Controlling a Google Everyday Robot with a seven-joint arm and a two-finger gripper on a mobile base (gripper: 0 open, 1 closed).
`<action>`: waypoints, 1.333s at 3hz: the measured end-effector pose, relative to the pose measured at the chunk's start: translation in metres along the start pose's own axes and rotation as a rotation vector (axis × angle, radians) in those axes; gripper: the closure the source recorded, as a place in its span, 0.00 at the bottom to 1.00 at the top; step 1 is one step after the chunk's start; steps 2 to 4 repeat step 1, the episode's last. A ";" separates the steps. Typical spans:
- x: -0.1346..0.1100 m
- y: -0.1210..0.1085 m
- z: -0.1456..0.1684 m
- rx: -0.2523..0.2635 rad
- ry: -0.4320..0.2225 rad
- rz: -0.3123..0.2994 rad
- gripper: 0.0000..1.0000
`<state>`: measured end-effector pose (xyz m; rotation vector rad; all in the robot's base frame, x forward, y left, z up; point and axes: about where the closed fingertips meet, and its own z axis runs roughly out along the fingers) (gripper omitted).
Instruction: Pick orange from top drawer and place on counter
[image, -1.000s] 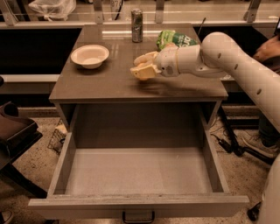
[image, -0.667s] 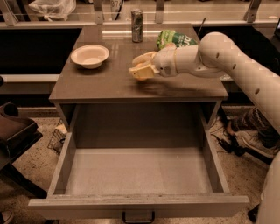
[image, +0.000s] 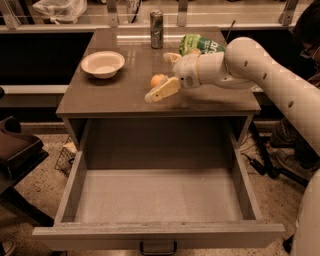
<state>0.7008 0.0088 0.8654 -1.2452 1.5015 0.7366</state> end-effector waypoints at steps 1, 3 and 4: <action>0.000 0.000 0.000 0.000 0.000 0.000 0.00; 0.000 0.000 0.000 0.000 0.000 0.000 0.00; 0.000 0.000 0.000 0.000 0.000 0.000 0.00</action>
Offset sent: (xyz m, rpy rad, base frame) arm 0.0000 0.0000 0.0000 0.0000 0.0000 0.0000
